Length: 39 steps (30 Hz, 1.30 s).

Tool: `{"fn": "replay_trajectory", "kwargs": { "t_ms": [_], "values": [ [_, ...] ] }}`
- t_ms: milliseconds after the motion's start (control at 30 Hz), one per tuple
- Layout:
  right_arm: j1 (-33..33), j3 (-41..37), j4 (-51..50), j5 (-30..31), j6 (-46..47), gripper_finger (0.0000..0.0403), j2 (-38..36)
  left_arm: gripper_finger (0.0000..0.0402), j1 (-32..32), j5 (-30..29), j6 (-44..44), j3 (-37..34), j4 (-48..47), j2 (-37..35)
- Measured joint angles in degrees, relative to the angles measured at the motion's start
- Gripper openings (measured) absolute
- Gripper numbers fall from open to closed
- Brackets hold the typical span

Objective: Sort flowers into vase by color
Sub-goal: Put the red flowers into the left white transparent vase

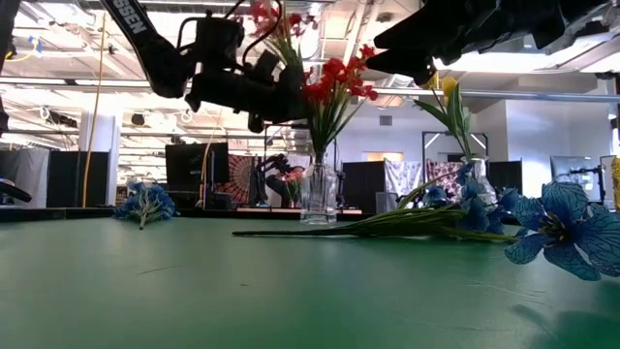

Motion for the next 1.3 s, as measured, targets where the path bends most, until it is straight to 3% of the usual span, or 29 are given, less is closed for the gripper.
{"fn": "replay_trajectory", "kwargs": {
  "t_ms": [567,1133,1300],
  "values": [
    [0.0,0.0,0.5,0.0,-0.7,0.027,0.0,0.0,0.0,0.2,0.1,0.0,-10.5,0.0],
    [0.0,0.0,0.4,0.0,-0.2,0.027,0.0,0.0,0.0,0.4,0.2,0.1,-13.1,-0.1],
    [0.0,0.0,0.4,0.0,-0.2,0.027,0.0,0.0,0.0,1.1,0.4,2.9,-17.1,-0.1]
  ]
}}
